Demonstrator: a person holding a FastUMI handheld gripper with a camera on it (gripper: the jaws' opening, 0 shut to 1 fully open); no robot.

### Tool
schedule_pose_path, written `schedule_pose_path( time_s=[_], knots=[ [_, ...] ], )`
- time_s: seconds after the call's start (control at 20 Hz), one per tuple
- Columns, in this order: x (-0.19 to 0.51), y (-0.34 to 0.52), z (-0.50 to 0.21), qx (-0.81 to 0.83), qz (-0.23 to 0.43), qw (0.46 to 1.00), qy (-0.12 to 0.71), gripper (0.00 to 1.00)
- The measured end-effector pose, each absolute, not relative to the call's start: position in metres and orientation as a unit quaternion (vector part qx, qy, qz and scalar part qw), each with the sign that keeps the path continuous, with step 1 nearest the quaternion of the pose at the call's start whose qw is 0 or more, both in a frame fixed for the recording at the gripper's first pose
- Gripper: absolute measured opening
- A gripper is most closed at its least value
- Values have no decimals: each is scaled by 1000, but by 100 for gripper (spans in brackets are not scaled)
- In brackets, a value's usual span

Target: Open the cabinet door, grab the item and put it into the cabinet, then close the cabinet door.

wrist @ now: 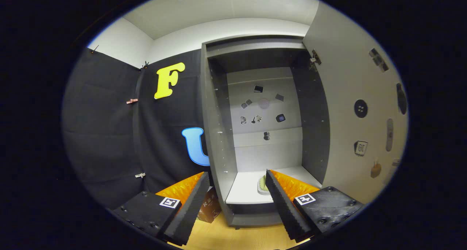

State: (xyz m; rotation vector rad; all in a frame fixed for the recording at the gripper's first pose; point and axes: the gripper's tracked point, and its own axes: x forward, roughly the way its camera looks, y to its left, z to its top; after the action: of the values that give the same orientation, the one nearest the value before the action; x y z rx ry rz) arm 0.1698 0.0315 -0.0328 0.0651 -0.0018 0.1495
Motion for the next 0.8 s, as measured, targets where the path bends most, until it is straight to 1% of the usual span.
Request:
schedule_pose_path(
  time_s=[0.15,0.4,0.6,0.8],
  knots=[
    [124,26,-32,32,48,998,-1,98],
    [46,-21,-15,27,-20,999,-13,98],
    [8,-73,-3,40,-52,997,-26,98],
    [-20,-150,0,22,-85,996,-15,98]
  ],
)
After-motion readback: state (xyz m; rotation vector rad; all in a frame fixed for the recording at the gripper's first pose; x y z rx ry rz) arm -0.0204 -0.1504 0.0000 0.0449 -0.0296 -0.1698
